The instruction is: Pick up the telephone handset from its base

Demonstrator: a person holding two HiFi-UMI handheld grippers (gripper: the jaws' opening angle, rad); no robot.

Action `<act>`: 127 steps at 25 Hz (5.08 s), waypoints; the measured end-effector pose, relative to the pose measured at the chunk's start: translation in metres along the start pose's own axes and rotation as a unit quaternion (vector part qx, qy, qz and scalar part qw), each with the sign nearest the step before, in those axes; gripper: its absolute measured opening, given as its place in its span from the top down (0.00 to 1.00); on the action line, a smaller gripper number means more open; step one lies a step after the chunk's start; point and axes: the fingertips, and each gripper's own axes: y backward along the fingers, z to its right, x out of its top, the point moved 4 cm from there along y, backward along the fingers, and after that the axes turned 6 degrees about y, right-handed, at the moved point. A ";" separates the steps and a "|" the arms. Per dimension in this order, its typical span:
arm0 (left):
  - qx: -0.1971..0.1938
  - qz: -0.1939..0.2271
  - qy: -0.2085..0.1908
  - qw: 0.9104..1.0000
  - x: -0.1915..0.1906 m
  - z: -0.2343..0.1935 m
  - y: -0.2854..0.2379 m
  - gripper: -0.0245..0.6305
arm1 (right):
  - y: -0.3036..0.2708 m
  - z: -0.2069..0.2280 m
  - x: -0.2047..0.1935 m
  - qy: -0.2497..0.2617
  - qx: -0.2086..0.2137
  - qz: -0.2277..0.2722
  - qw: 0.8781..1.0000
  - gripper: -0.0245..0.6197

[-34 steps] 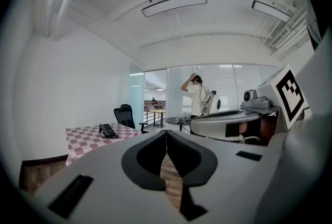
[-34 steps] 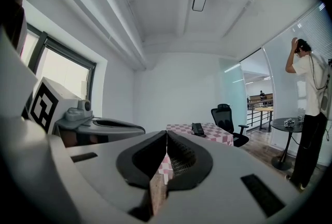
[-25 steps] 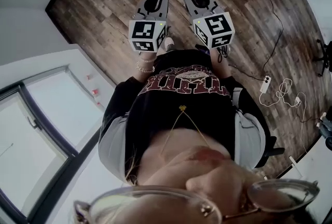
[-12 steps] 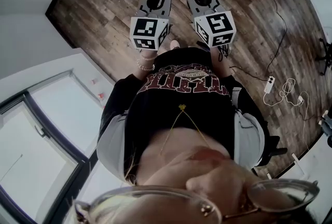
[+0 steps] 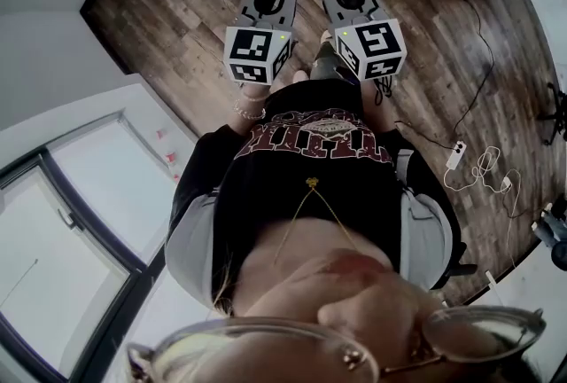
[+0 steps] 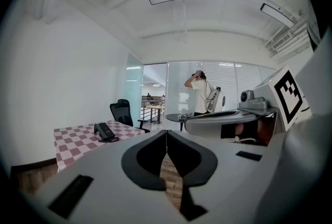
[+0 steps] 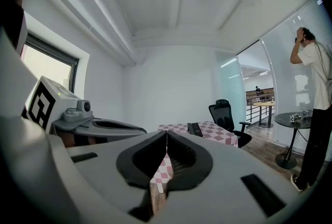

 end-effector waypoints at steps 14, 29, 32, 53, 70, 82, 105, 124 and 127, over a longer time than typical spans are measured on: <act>0.031 0.002 0.009 0.999 0.029 -0.038 -0.092 0.95 | -0.077 0.074 0.014 0.006 0.053 -0.002 0.999 0.93; 0.051 0.007 0.005 0.999 0.052 -0.038 -0.173 0.95 | -0.106 0.149 0.022 0.009 0.082 0.016 0.996 0.93; 0.059 0.004 0.007 0.998 0.050 -0.037 -0.185 0.95 | -0.111 0.160 0.020 0.009 0.097 0.014 0.995 0.93; 0.095 0.006 0.020 0.995 0.056 -0.096 -0.213 0.95 | -0.180 0.178 0.023 0.013 0.121 0.009 0.992 0.93; 0.058 0.006 0.026 0.998 0.074 -0.193 -0.246 0.95 | -0.284 0.177 0.036 0.020 0.094 -0.001 0.995 0.93; 0.051 -0.006 0.019 0.999 0.075 -0.240 -0.254 0.95 | -0.333 0.170 0.033 0.018 0.082 -0.012 0.996 0.93; 0.102 -0.004 0.036 0.994 0.108 -0.291 -0.343 0.95 | -0.415 0.246 0.047 0.023 0.141 -0.020 0.990 0.93; 0.168 0.012 0.047 0.985 0.125 -0.292 -0.397 0.95 | -0.446 0.299 0.050 0.030 0.212 -0.016 0.977 0.93; 0.181 0.017 0.050 0.982 0.124 -0.291 -0.398 0.95 | -0.447 0.301 0.046 0.035 0.228 -0.020 0.973 0.93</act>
